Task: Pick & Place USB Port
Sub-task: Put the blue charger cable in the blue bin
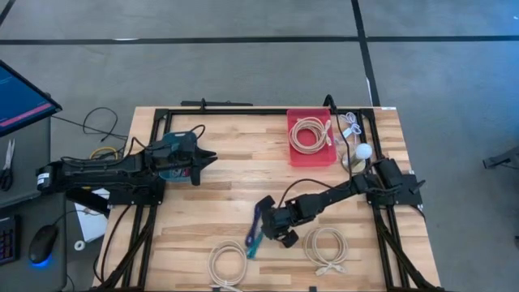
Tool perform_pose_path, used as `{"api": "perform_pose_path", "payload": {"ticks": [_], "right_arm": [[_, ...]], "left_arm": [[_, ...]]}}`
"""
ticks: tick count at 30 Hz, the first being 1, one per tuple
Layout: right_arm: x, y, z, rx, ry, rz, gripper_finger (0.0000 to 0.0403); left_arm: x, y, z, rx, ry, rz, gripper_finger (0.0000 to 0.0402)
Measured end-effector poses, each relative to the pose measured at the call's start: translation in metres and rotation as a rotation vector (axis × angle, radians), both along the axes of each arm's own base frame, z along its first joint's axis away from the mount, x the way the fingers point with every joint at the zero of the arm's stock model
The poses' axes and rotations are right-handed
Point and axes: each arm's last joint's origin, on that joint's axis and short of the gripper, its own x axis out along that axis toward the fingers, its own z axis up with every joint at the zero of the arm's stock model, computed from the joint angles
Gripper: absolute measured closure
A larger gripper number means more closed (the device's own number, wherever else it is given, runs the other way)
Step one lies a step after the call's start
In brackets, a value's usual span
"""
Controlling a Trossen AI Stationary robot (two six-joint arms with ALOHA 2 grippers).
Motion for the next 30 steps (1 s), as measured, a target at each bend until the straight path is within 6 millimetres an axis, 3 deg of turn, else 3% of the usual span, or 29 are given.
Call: {"api": "perform_pose_path", "payload": {"ticks": [2, 12, 19, 30], "right_arm": [[-0.001, 0.000, 0.000, -0.003, 0.009, 0.001, 0.0389], [-0.017, -0.005, 0.014, -0.020, 0.109, -0.013, 0.0399], [-0.029, -0.016, 0.064, 0.026, 0.037, -0.083, 0.0401], [-0.054, -0.047, 0.155, -0.003, -0.313, -0.244, 0.0402]], "left_arm": [[0.000, 0.000, 0.000, 0.000, 0.000, 0.000, 0.0311], [0.000, 0.000, 0.000, 0.000, 0.000, 0.000, 0.0312], [0.000, 0.000, 0.000, 0.000, 0.000, 0.000, 0.0312], [0.000, 0.000, 0.000, 0.000, 0.000, 0.000, 0.0311]]}}
